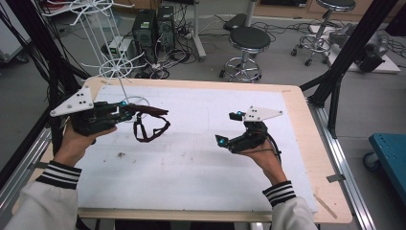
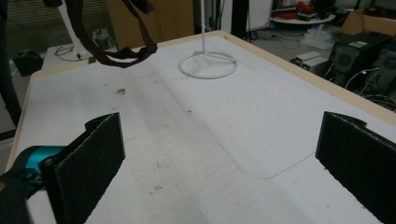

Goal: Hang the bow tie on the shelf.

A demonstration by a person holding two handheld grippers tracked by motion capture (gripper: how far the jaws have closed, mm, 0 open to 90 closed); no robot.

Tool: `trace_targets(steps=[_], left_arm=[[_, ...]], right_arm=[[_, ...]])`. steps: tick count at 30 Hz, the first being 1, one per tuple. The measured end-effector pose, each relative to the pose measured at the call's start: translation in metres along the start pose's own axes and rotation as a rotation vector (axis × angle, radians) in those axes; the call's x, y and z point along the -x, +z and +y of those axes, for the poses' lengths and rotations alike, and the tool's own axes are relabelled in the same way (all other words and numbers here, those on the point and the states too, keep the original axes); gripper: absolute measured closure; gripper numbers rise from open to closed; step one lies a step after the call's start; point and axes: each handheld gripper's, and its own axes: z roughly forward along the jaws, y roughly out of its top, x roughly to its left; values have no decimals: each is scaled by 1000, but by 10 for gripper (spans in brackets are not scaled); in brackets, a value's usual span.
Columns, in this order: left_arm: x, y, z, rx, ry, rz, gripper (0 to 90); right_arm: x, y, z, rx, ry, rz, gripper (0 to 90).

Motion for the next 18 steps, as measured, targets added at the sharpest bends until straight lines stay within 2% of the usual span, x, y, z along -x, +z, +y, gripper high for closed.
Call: trace_targets(steps=[6, 8, 13, 16, 18], left_arm=[[-9, -8, 2, 7, -2, 44, 830], [-12, -9, 4, 6, 2, 57, 830], [-17, -11, 7, 8, 4, 89, 830], [-21, -12, 8, 11, 1, 110, 830], [-23, -13, 10, 12, 2, 120, 830]], right_arm=[[3, -14, -13, 6, 28, -48, 6], [5, -18, -15, -18, 25, -66, 6], [4, -27, -13, 11, 32, -82, 6], [4, -32, -14, 7, 32, -95, 6], [4, -36, -17, 34, 34, -103, 6]])
